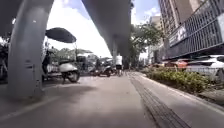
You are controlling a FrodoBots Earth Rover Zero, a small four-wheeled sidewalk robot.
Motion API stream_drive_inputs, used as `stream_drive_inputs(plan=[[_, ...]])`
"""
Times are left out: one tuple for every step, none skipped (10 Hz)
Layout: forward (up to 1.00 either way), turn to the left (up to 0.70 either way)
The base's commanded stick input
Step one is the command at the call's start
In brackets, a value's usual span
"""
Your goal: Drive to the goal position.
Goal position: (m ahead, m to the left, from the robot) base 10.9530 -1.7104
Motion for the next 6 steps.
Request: stream_drive_inputs(plan=[[0.7, 0.0], [0.7, 0.0], [0.7, 0.0], [0.7, 0.0], [0.7, 0.0], [0.7, 0.0]])
